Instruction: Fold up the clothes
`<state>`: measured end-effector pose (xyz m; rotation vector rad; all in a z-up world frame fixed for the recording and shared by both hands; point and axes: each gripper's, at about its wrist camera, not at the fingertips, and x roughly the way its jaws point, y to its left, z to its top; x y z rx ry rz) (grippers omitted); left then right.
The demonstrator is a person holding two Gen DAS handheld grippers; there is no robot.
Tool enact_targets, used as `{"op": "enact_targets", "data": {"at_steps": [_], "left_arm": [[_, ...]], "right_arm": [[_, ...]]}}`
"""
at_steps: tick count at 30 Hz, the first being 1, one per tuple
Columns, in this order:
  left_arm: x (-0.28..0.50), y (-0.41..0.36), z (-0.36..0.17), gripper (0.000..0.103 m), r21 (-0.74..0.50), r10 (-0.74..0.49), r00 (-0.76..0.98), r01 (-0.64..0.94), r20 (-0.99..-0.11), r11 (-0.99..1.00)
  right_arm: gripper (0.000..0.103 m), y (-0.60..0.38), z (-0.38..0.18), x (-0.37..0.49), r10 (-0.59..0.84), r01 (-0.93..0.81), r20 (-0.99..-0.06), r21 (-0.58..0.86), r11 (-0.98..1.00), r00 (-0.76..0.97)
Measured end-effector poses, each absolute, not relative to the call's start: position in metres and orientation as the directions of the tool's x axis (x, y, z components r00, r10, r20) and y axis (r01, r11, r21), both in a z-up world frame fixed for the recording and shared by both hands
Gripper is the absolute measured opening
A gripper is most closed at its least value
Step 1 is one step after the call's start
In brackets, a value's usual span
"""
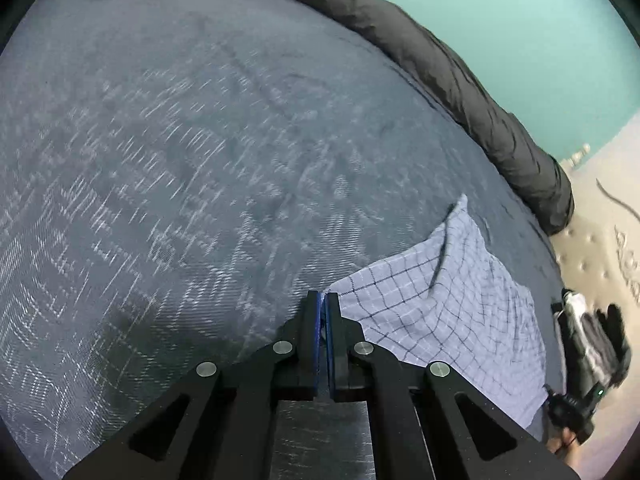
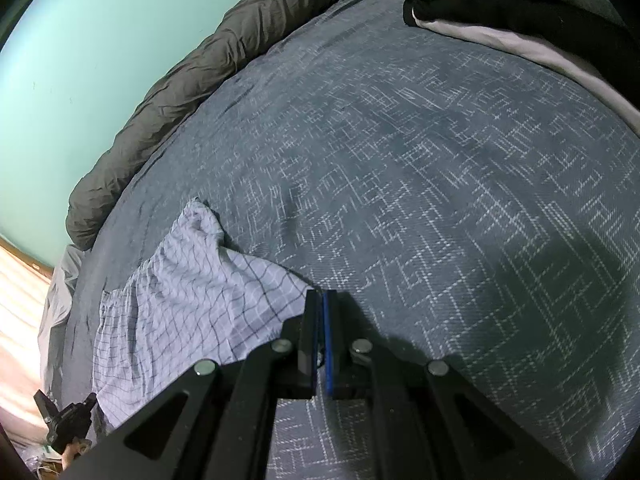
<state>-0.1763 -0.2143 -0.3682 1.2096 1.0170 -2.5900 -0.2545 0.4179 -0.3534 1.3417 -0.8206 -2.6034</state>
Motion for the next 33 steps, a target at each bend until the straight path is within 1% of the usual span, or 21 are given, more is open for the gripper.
{"op": "enact_targets", "data": {"at_steps": [14, 18, 23, 26, 28, 30, 31, 33], "left_arm": [[-0.174, -0.204, -0.365, 0.003, -0.518, 0.159, -0.662, 0.391, -0.732, -0.761], [-0.177, -0.200, -0.349, 0.004, -0.486, 0.113, -0.678, 0.390, -0.726, -0.782], [-0.210, -0.192, -0.329, 0.008, -0.448, 0.107, -0.701, 0.324, -0.705, -0.833], [-0.232, -0.184, -0.326, 0.008, -0.458, 0.153, -0.691, 0.280, -0.706, -0.844], [-0.244, -0.175, -0.328, 0.008, -0.447, 0.165, -0.680, 0.262, -0.714, -0.855], [-0.253, -0.167, -0.326, 0.008, -0.421, 0.165, -0.669, 0.240, -0.725, -0.875], [-0.257, -0.163, -0.324, 0.008, -0.406, 0.164, -0.664, 0.228, -0.730, -0.885], [-0.267, -0.157, -0.321, 0.008, -0.383, 0.152, -0.660, 0.220, -0.735, -0.897]], "right_arm": [[0.002, 0.419, -0.357, -0.254, -0.324, -0.167, -0.728, 0.513, -0.842, -0.604], [0.002, 0.419, -0.359, -0.254, -0.326, -0.182, -0.728, 0.524, -0.832, -0.603], [0.004, 0.417, -0.356, -0.253, -0.310, -0.203, -0.731, 0.521, -0.829, -0.608], [0.010, 0.415, -0.353, -0.252, -0.298, -0.201, -0.729, 0.512, -0.835, -0.617], [0.017, 0.415, -0.349, -0.250, -0.281, -0.204, -0.723, 0.505, -0.839, -0.631], [0.030, 0.415, -0.343, -0.248, -0.258, -0.212, -0.715, 0.497, -0.842, -0.650], [0.032, 0.416, -0.341, -0.247, -0.251, -0.214, -0.709, 0.496, -0.841, -0.659], [0.032, 0.416, -0.337, -0.246, -0.235, -0.214, -0.700, 0.490, -0.845, -0.675]]}}
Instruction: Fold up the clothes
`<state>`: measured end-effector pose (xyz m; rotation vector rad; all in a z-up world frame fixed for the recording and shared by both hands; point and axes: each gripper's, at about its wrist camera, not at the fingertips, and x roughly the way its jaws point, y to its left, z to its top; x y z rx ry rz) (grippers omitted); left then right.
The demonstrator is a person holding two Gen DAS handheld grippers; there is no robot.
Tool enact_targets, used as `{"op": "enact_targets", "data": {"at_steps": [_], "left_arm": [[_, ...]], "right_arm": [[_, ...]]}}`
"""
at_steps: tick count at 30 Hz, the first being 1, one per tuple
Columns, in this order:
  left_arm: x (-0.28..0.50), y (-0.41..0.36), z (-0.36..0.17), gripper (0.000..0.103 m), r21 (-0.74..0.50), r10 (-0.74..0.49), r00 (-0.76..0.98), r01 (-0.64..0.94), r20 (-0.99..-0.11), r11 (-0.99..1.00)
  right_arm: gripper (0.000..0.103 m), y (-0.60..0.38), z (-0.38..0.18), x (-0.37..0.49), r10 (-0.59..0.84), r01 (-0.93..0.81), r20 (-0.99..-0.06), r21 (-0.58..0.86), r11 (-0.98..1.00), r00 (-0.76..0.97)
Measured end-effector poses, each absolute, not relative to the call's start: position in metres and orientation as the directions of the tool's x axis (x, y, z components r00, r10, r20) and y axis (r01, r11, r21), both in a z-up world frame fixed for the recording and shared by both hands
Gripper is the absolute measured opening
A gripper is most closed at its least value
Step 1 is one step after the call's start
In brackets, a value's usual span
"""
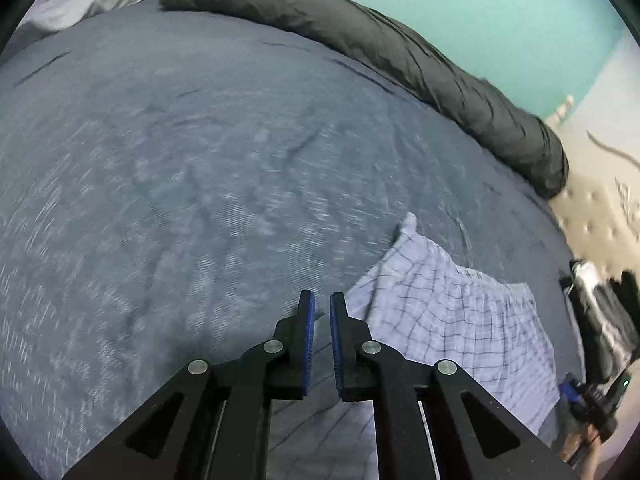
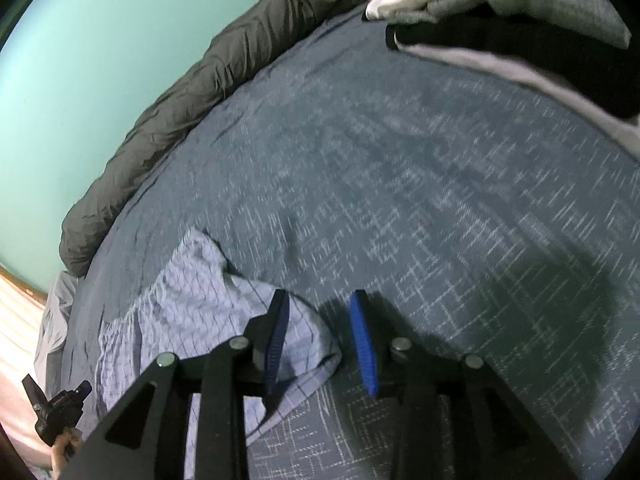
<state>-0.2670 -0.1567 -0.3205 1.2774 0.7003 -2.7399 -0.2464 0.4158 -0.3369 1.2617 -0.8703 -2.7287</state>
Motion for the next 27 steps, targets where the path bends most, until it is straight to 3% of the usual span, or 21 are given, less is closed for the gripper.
{"op": "enact_targets", "data": {"at_steps": [11, 19, 23, 27], "left_arm": [[-0.333, -0.125, -0.326, 0.008, -0.290, 0.129, -0.584, 0.191, -0.801, -0.938], [-0.335, -0.097, -0.319, 0.008, -0.237, 0.119, -0.586, 0.130, -0.802, -0.963], [-0.334, -0.088, -0.328, 0.008, -0.284, 0.191, -0.548, 0.090, -0.815, -0.955], [-0.329, -0.082, -0.326, 0.008, -0.263, 0.185, -0.543, 0.070, -0.819, -0.962]], "right_arm": [[0.032, 0.415, -0.337, -0.254, -0.288, -0.189, -0.653, 0.559, -0.807, -0.701], [0.032, 0.425, -0.339, -0.255, -0.301, -0.207, -0.641, 0.592, -0.779, -0.706], [0.032, 0.421, -0.339, -0.255, -0.317, -0.197, -0.632, 0.606, -0.771, -0.707], [0.032, 0.419, -0.337, -0.253, -0.326, -0.192, -0.624, 0.617, -0.763, -0.710]]}}
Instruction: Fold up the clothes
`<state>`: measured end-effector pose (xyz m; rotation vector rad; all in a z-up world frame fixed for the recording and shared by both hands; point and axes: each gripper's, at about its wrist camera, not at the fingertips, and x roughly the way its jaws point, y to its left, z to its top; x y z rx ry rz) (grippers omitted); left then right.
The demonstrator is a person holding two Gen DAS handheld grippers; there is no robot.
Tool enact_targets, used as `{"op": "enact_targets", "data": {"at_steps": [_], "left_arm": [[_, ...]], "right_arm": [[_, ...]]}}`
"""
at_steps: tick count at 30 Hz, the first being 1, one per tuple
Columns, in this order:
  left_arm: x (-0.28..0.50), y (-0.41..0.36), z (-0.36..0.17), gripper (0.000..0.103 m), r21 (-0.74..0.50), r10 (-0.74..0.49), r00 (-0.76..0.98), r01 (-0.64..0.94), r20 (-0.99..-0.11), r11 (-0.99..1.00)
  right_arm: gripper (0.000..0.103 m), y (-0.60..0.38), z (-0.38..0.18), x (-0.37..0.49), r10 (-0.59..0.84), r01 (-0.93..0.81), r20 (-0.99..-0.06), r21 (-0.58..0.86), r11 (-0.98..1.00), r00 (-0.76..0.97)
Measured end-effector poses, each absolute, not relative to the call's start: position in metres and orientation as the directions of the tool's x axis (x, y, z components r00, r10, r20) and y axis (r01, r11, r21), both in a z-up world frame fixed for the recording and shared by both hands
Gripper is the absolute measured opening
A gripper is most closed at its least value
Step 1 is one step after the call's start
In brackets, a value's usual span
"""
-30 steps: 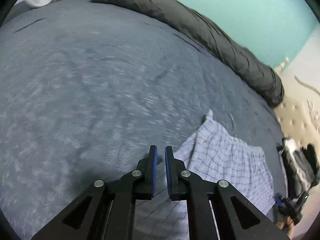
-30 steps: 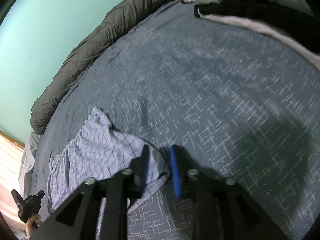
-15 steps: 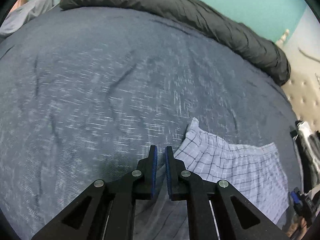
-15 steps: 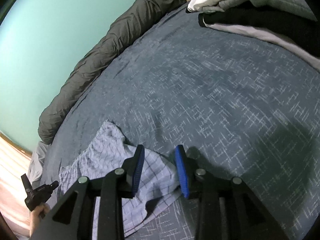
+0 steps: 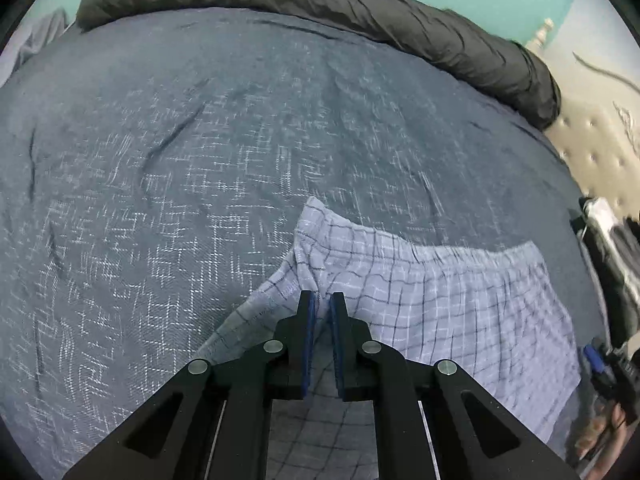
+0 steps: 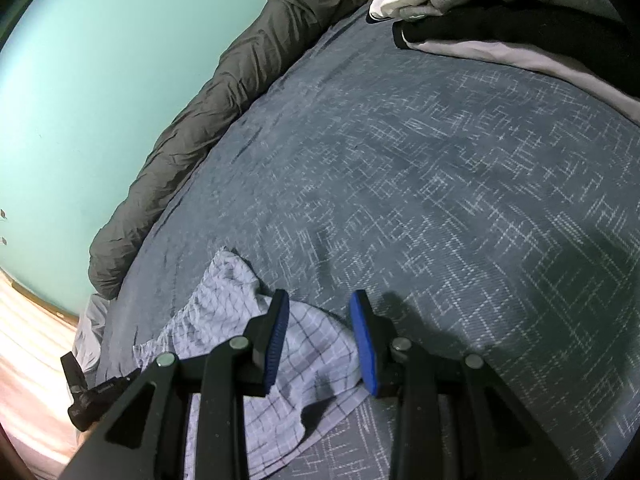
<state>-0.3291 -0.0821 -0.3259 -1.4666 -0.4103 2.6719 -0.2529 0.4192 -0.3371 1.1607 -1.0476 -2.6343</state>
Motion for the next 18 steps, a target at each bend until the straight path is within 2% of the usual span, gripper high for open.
{"op": "enact_targets", "data": {"at_steps": [3, 9, 12, 18], "left_arm": [[-0.329, -0.078, -0.321, 0.008, -0.271, 0.212, -0.541, 0.029, -0.814, -0.962], [-0.348, -0.108, -0.304, 0.008, -0.292, 0.162, -0.592, 0.130, -0.790, -0.948], [-0.355, -0.120, -0.306, 0.008, -0.281, 0.132, -0.587, 0.171, -0.799, -0.944], [-0.372, -0.108, -0.316, 0.008, -0.235, 0.128, -0.542, 0.132, -0.830, -0.963]], "right_arm": [[0.032, 0.422, -0.337, -0.253, -0.323, -0.199, -0.620, 0.624, -0.756, -0.715], [0.032, 0.425, -0.340, -0.253, -0.342, -0.203, -0.609, 0.649, -0.733, -0.715], [0.032, 0.426, -0.340, -0.252, -0.345, -0.204, -0.604, 0.657, -0.726, -0.718], [0.032, 0.427, -0.341, -0.251, -0.354, -0.205, -0.598, 0.670, -0.714, -0.719]]}}
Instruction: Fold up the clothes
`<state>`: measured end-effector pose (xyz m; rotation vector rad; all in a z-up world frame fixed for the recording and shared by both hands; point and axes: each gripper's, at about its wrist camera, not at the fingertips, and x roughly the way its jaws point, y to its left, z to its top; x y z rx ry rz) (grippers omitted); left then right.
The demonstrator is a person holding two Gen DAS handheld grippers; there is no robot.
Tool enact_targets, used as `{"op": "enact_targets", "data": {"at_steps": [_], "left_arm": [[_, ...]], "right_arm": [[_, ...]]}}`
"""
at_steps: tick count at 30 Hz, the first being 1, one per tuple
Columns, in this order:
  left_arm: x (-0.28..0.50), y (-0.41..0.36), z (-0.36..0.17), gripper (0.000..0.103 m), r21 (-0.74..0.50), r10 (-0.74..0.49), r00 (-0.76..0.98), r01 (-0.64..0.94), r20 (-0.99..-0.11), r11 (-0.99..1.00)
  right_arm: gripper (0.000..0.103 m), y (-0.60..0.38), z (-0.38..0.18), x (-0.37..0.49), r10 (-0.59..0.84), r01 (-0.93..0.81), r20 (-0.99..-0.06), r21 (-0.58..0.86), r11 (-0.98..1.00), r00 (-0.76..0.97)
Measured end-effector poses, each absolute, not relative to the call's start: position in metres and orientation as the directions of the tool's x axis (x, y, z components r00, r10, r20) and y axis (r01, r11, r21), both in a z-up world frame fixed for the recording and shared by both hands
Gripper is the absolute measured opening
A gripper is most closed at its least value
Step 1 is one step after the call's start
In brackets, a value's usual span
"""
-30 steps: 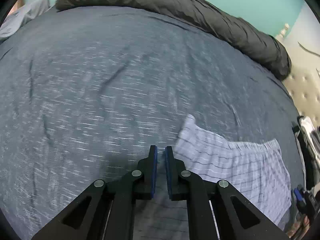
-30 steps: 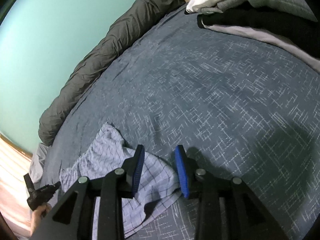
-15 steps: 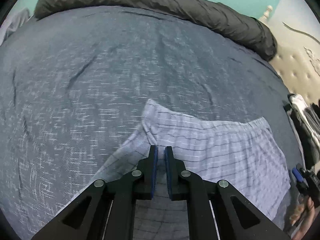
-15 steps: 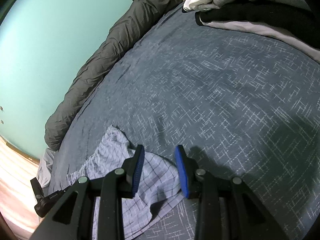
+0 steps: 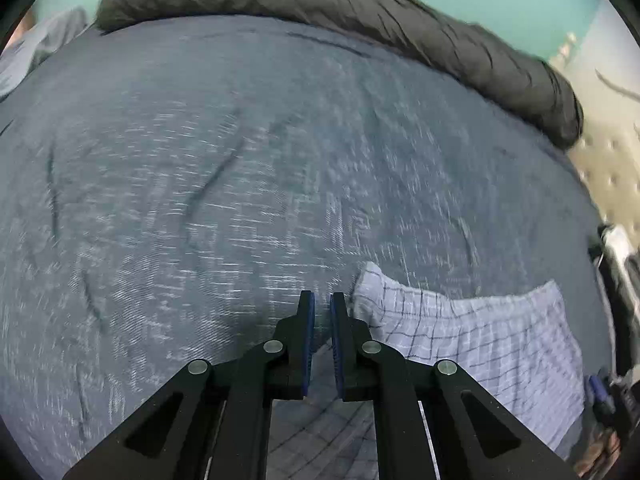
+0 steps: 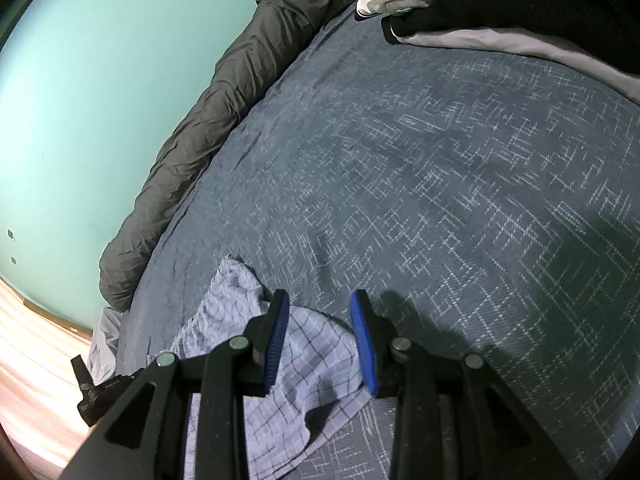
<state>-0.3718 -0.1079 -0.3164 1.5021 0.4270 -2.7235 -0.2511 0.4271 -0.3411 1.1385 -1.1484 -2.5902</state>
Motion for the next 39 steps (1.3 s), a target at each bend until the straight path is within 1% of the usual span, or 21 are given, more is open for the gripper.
{"op": "enact_targets", "data": {"at_steps": [2, 7, 8, 12, 15, 19, 21, 23, 26, 28, 31, 33, 36, 39], "left_arm": [[-0.376, -0.099, -0.318, 0.008, -0.224, 0.135, -0.534, 0.105, -0.835, -0.969], [-0.382, -0.074, -0.318, 0.008, -0.239, 0.208, -0.513, -0.006, -0.833, -0.971], [-0.382, -0.071, -0.315, 0.008, -0.220, 0.193, -0.522, -0.010, -0.831, -0.975], [-0.377, -0.087, -0.311, 0.008, -0.218, 0.154, -0.550, 0.053, -0.821, -0.974], [-0.370, -0.095, -0.318, 0.008, -0.235, 0.157, -0.534, 0.081, -0.831, -0.969], [-0.368, -0.091, -0.324, 0.008, -0.261, 0.202, -0.520, 0.041, -0.830, -0.965], [-0.369, -0.083, -0.326, 0.008, -0.232, 0.187, -0.514, 0.024, -0.837, -0.973], [-0.371, -0.080, -0.330, 0.008, -0.232, 0.191, -0.508, 0.018, -0.840, -0.972], [-0.371, -0.077, -0.332, 0.006, -0.229, 0.192, -0.507, 0.011, -0.840, -0.973], [-0.369, -0.076, -0.332, 0.000, -0.224, 0.192, -0.510, 0.001, -0.838, -0.975], [-0.365, -0.076, -0.327, 0.000, -0.216, 0.186, -0.525, -0.004, -0.831, -0.976], [-0.361, -0.079, -0.320, 0.000, -0.221, 0.187, -0.542, -0.002, -0.819, -0.975], [-0.358, -0.093, -0.310, 0.000, -0.265, 0.200, -0.568, 0.033, -0.798, -0.964], [-0.359, -0.105, -0.310, 0.000, -0.298, 0.211, -0.565, 0.066, -0.798, -0.952]], "right_arm": [[0.032, 0.427, -0.341, -0.251, -0.358, -0.202, -0.596, 0.672, -0.713, -0.719], [0.032, 0.428, -0.340, -0.252, -0.361, -0.201, -0.594, 0.675, -0.710, -0.719], [0.032, 0.428, -0.340, -0.252, -0.362, -0.201, -0.594, 0.676, -0.709, -0.719], [0.032, 0.431, -0.341, -0.252, -0.363, -0.205, -0.592, 0.680, -0.704, -0.720], [0.032, 0.433, -0.341, -0.252, -0.363, -0.208, -0.590, 0.685, -0.698, -0.721], [0.032, 0.433, -0.344, -0.252, -0.371, -0.211, -0.589, 0.692, -0.690, -0.718], [0.032, 0.433, -0.345, -0.252, -0.373, -0.214, -0.589, 0.695, -0.687, -0.716], [0.032, 0.433, -0.346, -0.251, -0.376, -0.214, -0.590, 0.696, -0.685, -0.715], [0.032, 0.432, -0.347, -0.251, -0.378, -0.216, -0.590, 0.698, -0.683, -0.713], [0.032, 0.433, -0.348, -0.251, -0.378, -0.219, -0.591, 0.699, -0.681, -0.713], [0.032, 0.433, -0.349, -0.251, -0.381, -0.219, -0.591, 0.701, -0.678, -0.711], [0.032, 0.433, -0.349, -0.251, -0.383, -0.218, -0.591, 0.701, -0.678, -0.710], [0.032, 0.435, -0.348, -0.251, -0.382, -0.219, -0.589, 0.703, -0.676, -0.712], [0.032, 0.434, -0.348, -0.251, -0.382, -0.218, -0.588, 0.704, -0.676, -0.713]]}}
